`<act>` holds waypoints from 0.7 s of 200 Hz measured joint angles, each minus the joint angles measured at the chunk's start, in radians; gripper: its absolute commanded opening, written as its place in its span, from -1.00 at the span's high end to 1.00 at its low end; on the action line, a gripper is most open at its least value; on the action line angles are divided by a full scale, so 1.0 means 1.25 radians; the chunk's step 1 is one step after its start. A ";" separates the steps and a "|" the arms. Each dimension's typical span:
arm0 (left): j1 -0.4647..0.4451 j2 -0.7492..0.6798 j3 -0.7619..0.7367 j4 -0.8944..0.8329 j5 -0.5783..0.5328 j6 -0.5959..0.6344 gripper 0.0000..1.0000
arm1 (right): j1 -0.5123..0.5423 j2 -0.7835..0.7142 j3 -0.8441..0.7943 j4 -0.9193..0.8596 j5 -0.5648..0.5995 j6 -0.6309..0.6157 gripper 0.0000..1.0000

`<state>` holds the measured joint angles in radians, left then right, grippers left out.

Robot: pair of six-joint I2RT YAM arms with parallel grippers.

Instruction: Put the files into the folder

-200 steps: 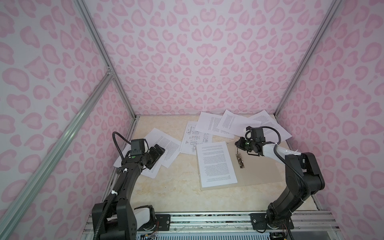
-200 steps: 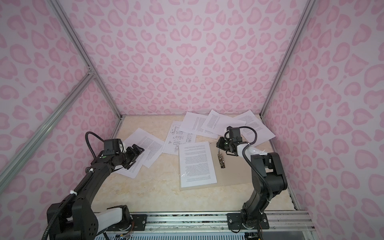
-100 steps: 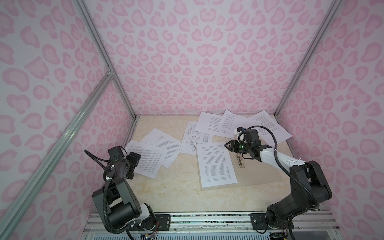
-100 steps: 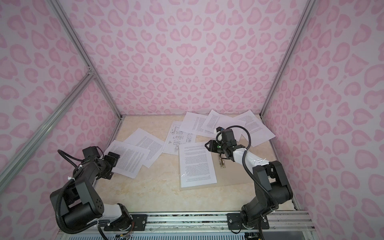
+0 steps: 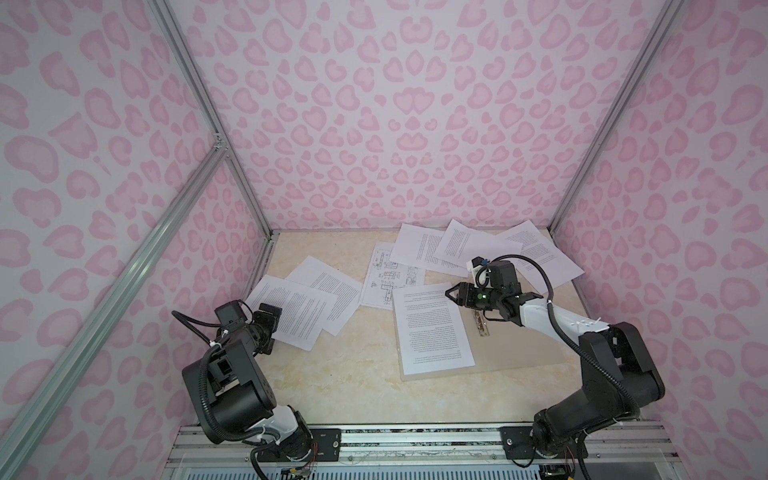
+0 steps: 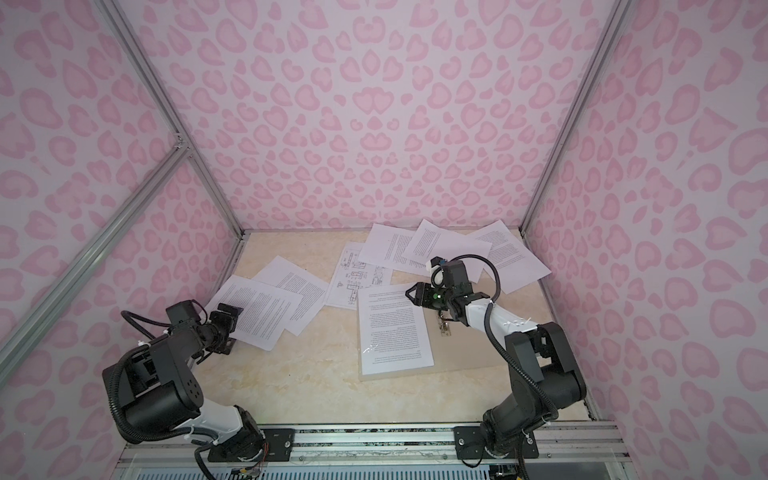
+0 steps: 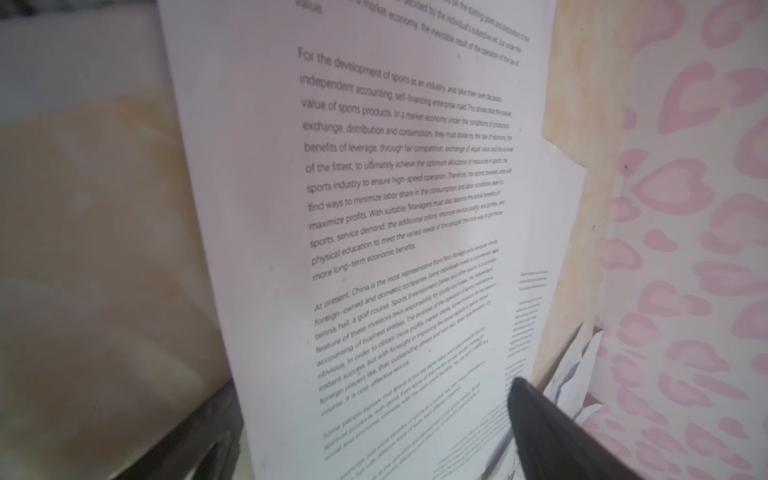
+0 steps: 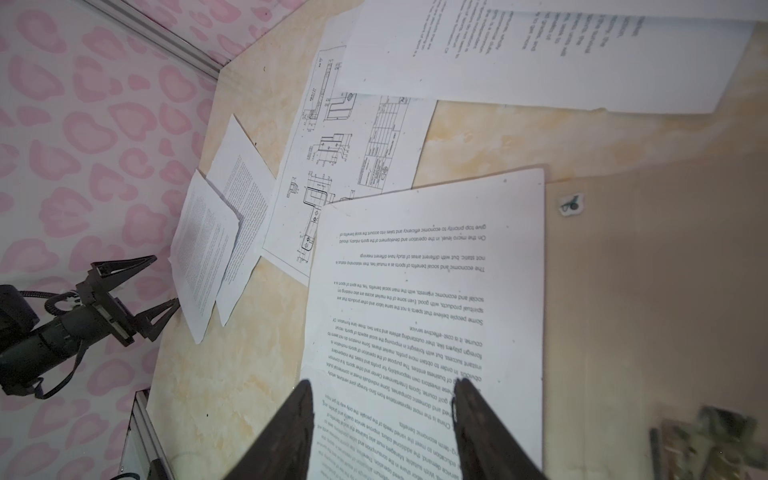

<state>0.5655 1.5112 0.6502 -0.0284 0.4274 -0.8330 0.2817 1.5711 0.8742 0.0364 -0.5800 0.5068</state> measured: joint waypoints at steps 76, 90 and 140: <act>-0.059 0.070 -0.004 0.167 0.061 -0.096 -0.43 | -0.006 0.008 -0.054 0.177 -0.074 0.114 -0.21; -0.069 0.078 0.002 0.182 0.064 -0.115 -0.38 | -0.005 0.008 -0.066 0.204 -0.081 0.133 -0.20; -0.083 0.106 0.023 0.248 0.056 -0.173 0.06 | -0.005 0.008 -0.104 0.273 -0.087 0.175 -0.19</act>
<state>0.4618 1.6436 0.6792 0.2810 0.4969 -1.0492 0.2760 1.5814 0.7444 0.3782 -0.6884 0.7261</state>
